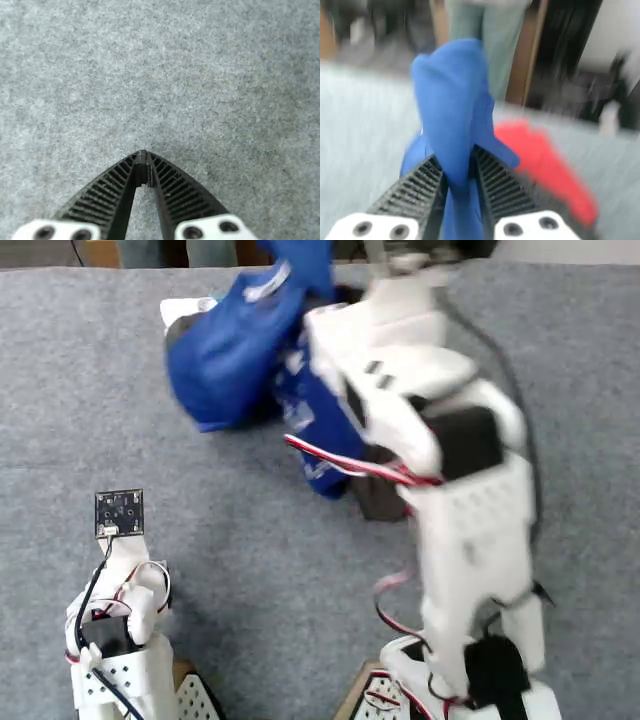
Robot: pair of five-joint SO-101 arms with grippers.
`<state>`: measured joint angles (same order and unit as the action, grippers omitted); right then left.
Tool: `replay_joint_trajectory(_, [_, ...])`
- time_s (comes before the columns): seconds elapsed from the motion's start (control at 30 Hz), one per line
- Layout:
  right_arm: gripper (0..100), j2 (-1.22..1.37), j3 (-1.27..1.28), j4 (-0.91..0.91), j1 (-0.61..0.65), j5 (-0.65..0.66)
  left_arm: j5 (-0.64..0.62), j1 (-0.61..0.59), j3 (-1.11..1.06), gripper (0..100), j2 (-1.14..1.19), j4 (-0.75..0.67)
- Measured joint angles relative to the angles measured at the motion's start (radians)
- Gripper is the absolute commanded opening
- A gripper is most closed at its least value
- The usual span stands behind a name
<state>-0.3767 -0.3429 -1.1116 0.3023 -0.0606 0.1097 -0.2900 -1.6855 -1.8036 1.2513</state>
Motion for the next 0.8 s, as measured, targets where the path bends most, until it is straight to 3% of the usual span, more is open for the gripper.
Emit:
replay_joint_trajectory(0.27, [1.5, -0.063, -0.273, 0.0, -0.242, 0.0, 0.0, 0.0, 0.0, 3, 0.0, 0.0])
replay_joint_trajectory(0.43, [1.5, -0.071, -0.298, -0.006, -0.377, 0.032, 0.0, 0.0, 0.0, 3, 0.0, 0.0])
replay_joint_trajectory(0.7, [1.5, -0.08, -0.063, -0.121, -0.657, 0.052, 0.0, -0.054, 0.0, 4, 0.0, 0.0])
replay_joint_trajectory(0.8, [1.5, -0.08, 0.104, -0.258, -0.689, 0.052, 0.003, -0.054, 0.0, 16, 0.0, 0.0])
